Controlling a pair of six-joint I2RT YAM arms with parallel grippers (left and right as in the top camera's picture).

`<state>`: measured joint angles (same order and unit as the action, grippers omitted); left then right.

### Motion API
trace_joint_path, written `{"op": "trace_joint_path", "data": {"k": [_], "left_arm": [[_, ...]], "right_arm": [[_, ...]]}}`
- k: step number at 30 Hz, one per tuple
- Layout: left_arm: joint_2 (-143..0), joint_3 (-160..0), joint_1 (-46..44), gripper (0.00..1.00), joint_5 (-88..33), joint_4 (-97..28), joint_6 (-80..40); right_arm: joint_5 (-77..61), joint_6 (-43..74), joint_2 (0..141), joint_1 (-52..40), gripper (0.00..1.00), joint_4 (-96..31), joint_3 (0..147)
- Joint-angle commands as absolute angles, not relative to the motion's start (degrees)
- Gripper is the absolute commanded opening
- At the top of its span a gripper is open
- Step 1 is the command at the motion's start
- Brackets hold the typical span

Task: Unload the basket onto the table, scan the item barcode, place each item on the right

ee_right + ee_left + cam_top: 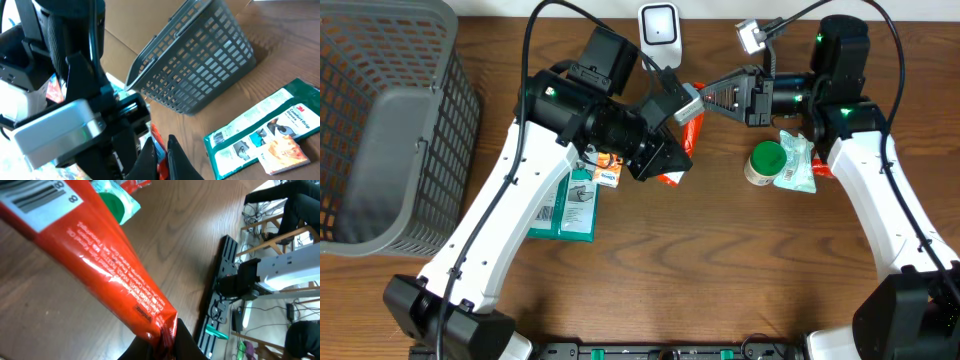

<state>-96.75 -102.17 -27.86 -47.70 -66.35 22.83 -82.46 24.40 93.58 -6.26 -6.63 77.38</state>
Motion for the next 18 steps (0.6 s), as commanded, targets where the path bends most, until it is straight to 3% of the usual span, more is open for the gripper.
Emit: {"op": "trace_joint_path", "data": {"k": [1, 2, 4, 12, 15, 18], "left_arm": [[-95.68, -102.52, -28.38, 0.07, -46.81, -68.07, 23.92], [-95.68, -102.52, -28.38, 0.07, -43.57, -68.1, 23.73], [-95.68, -102.52, -28.38, 0.07, -38.09, -68.07, 22.48], [-95.68, -105.97, -29.23, 0.07, -10.02, -67.59, 21.78], [-96.27, -106.21, -31.73, 0.07, 8.62, -61.91, 25.98], [-97.25, -106.21, -33.23, 0.07, 15.79, -58.22, 30.94]], "right_arm": [[-78.46, 25.58, 92.03, -4.6, 0.38, -6.0, 77.97], [-78.26, 25.12, 92.03, -4.08, 0.51, -5.96, 77.97], [-77.62, 24.6, 92.03, -2.57, 0.61, -6.0, 77.97], [-68.29, 24.23, 92.03, 7.55, 0.68, -13.8, 77.97], [-50.85, 19.35, 92.03, 15.29, 0.7, -28.64, 77.97], [-44.62, 15.75, 92.03, 18.24, 0.7, -35.44, 77.97]]}}
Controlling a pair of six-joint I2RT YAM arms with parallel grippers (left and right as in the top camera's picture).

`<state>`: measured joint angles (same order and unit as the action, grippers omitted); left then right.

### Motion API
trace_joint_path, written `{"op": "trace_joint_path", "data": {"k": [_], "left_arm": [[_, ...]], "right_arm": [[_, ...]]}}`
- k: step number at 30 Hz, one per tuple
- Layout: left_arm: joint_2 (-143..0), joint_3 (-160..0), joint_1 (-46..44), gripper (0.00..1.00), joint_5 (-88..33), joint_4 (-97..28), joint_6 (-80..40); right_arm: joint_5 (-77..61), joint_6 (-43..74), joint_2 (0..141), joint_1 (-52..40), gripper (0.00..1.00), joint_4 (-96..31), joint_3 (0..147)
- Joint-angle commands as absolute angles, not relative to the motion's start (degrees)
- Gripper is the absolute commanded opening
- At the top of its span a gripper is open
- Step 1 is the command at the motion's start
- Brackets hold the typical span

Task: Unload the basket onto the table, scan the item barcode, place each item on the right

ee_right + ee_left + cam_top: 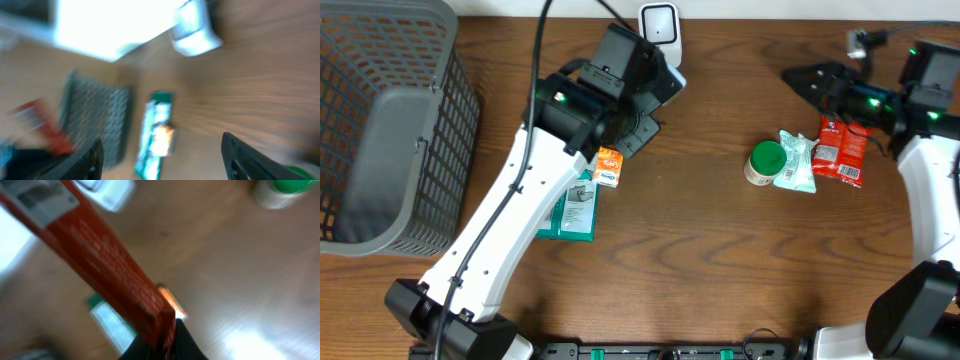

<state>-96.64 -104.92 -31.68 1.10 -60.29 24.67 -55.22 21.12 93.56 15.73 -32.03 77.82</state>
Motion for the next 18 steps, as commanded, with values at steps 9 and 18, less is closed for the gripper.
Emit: {"op": "trace_joint_path", "data": {"k": [9, 18], "left_arm": [[-98.04, -106.19, -35.11, 0.07, -24.69, -64.05, 31.24], [-98.04, -106.21, -33.32, 0.07, -51.11, -62.72, 30.98]], "right_arm": [[-70.85, -3.88, 92.03, 15.51, 0.72, -50.72, 77.93], [-86.3, -16.56, 92.03, 1.78, 0.75, -51.2, 77.93]]}}
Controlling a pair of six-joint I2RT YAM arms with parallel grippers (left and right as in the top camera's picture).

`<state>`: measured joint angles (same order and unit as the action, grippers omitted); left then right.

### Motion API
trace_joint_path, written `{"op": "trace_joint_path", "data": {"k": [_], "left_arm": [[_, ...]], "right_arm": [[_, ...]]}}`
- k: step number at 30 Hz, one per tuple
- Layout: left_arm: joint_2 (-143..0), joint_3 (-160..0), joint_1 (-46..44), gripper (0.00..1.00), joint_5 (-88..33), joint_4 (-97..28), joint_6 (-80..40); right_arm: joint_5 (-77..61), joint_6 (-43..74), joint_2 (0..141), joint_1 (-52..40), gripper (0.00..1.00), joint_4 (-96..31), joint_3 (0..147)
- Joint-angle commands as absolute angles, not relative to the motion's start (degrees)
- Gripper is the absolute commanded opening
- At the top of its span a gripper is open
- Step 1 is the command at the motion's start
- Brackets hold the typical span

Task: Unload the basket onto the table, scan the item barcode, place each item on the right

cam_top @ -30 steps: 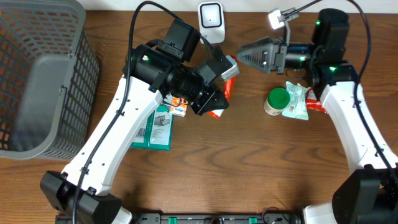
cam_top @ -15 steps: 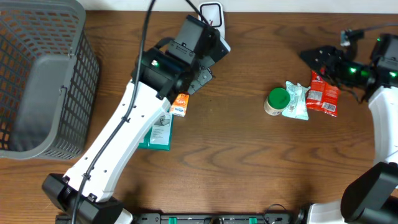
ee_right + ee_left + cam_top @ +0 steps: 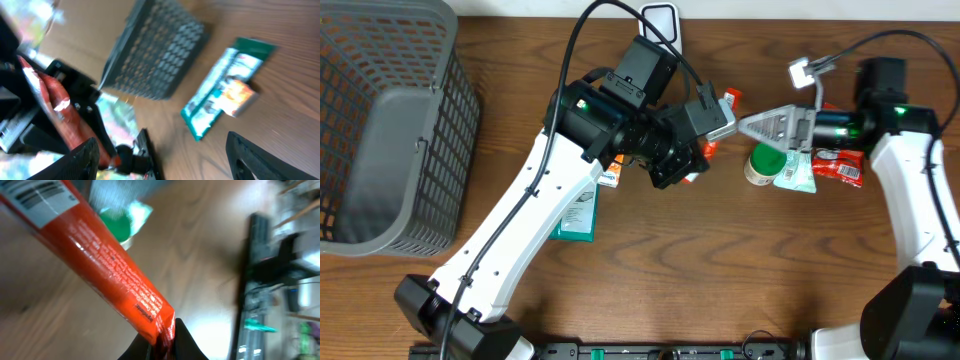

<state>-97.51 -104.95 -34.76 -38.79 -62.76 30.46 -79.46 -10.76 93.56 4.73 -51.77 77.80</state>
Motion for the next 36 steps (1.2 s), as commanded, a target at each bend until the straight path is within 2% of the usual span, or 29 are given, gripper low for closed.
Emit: {"op": "trace_joint_path", "data": {"k": [1, 4, 14, 18, 23, 26, 30, 34, 35, 36], "left_arm": [[-98.04, -106.21, -32.53, 0.07, -53.36, -62.74, 30.98], [-98.04, -106.21, -30.57, 0.07, -56.64, -62.76, 30.79], [-98.04, -106.21, -24.88, 0.07, -56.82, -61.41, 26.68], [-98.06, -106.21, -24.56, 0.07, -56.8, -61.41, 26.24], [-98.06, -106.21, -24.56, 0.07, -57.23, -61.41, 25.63], [-98.06, -106.21, -24.56, 0.07, -62.65, -61.43, 25.63], [-98.06, -106.19, -24.56, 0.07, -63.88, -61.39, 25.67], [-98.06, -106.19, -24.56, 0.07, -63.88, -61.39, 25.67], [-98.06, -106.19, -24.56, 0.07, -63.88, -61.36, 25.67], [-98.06, -106.19, -24.56, 0.07, -63.88, -61.36, 25.67]], "right_arm": [[-88.4, -17.8, 92.03, 0.82, 0.73, -50.7, 77.93], [-89.43, -18.28, 92.03, -0.95, 0.68, -48.75, 77.93], [-89.45, -16.45, 92.01, -0.69, 0.68, -46.7, 77.95], [-89.45, -7.29, 91.77, -0.97, 0.66, -38.09, 78.0], [-89.43, 9.85, 90.48, -2.85, 0.65, -18.81, 78.0], [-89.36, 18.65, 90.41, -3.84, 0.64, -9.26, 78.0], [-89.36, 23.86, 90.41, -5.52, 0.63, -2.83, 78.0], [-89.36, 27.2, 90.41, -7.07, 0.56, 1.45, 78.0], [-89.36, 27.2, 90.41, -7.51, 0.46, 2.13, 78.0], [-89.36, 27.2, 90.41, -7.55, 0.41, 2.22, 78.0]]}}
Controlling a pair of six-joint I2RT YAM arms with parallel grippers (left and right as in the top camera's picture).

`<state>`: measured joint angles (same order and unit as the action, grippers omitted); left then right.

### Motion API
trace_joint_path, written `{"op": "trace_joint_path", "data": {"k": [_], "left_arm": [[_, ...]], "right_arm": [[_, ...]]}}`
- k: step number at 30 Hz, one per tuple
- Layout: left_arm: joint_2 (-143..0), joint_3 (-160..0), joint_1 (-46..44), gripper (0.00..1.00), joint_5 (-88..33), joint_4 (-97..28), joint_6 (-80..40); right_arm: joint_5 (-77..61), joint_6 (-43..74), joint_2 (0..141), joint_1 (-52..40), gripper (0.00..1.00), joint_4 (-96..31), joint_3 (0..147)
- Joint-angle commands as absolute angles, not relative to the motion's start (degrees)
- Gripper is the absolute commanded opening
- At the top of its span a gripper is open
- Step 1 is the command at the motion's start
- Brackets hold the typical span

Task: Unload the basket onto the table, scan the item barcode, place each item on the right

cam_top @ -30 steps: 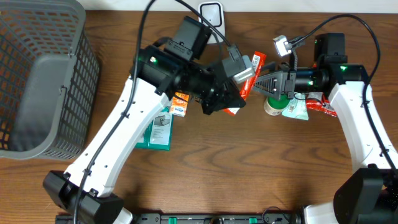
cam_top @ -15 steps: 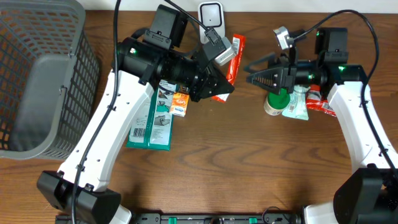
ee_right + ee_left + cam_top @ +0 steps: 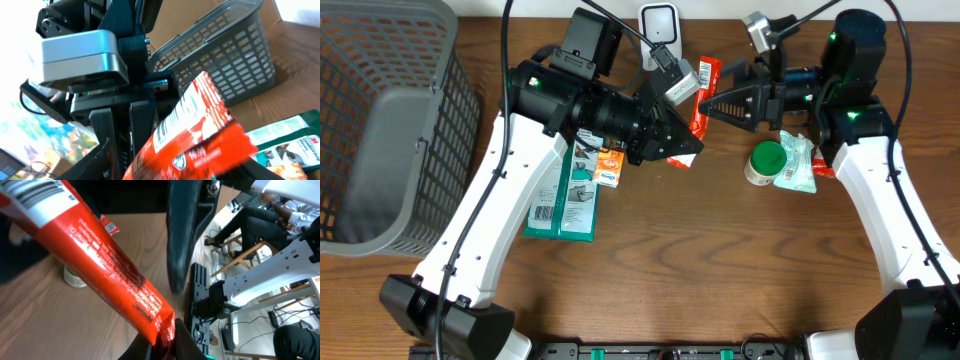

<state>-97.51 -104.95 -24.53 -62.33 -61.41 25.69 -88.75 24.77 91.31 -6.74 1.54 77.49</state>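
Observation:
A long red packet with a white barcode label at its far end is held by its lower end in my left gripper, which is shut on it. In the overhead view my left gripper sits just right of the white scanner. My right gripper reaches in from the right, open. In the right wrist view the packet lies between its spread jaws, barcode facing the camera. Whether they touch the packet is unclear.
A green-lidded jar and a green-white pouch lie under the right arm. A long green box and a small orange box lie under the left arm. A grey basket fills the left side.
My left gripper has moved the packet away from the jar, up toward the scanner. My right gripper, then open beside the packet, now has its open jaws around the packet's upper part.
At first both grippers met at the packet right of the scanner. Then my right arm was far right, open, while my left held the packet by the scanner. Later the packet was near the jar with my right gripper close. Now the right jaws straddle it.

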Motion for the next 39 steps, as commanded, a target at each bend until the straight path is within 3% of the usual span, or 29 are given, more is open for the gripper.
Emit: {"op": "trace_joint_path", "data": {"k": [1, 4, 6, 8, 15, 18, 20, 25, 30, 32, 39], "left_arm": [[-98.06, -106.19, -24.56, 0.07, -63.88, -61.36, 25.67], [-98.06, -106.19, -24.56, 0.07, -63.88, -61.39, 25.65], [-98.06, -106.19, -24.56, 0.07, -63.86, -61.39, 25.65], [-98.06, -106.19, -24.56, 0.23, -63.86, -61.52, 25.63], [-98.06, -106.19, -24.56, 0.27, -59.9, -62.94, 25.63], [-98.06, -105.97, -24.56, 0.24, -59.29, -62.96, 25.63], [-98.06, -105.86, -24.56, 0.07, -59.29, -62.94, 25.65], [-98.06, -105.86, -24.56, 0.07, -57.08, -63.05, 25.26], [-98.06, -105.89, -24.56, 0.07, -41.58, -63.86, 19.79], [-98.06, -105.89, -24.56, 0.07, -36.82, -64.45, 19.79], [-98.06, -106.43, -25.56, 0.07, -18.24, -68.18, 19.79]], "right_arm": [[-89.36, 27.18, 90.41, -7.55, 0.29, 2.2, 78.0], [-89.03, 27.16, 90.41, -7.49, 0.01, 2.22, 78.0], [-88.49, 27.14, 90.41, -7.49, 0.01, 2.42, 78.0], [-88.33, 27.18, 90.41, -7.49, 0.01, 3.77, 78.0], [-88.36, 27.18, 90.41, -7.38, 0.01, 3.92, 78.0], [-88.38, 27.2, 90.41, -7.05, 0.01, 3.92, 78.0], [-88.36, 27.18, 90.41, -7.05, 0.01, 3.92, 78.0], [-87.74, 27.18, 90.41, -6.5, 0.01, 3.92, 78.0], [-86.65, 27.16, 90.43, -3.77, 0.15, 3.86, 77.97], [-86.65, 27.16, 90.43, -2.39, 0.37, 3.46, 77.91], [-86.24, 27.18, 90.43, 1.67, 0.59, 2.46, 75.88]]}}
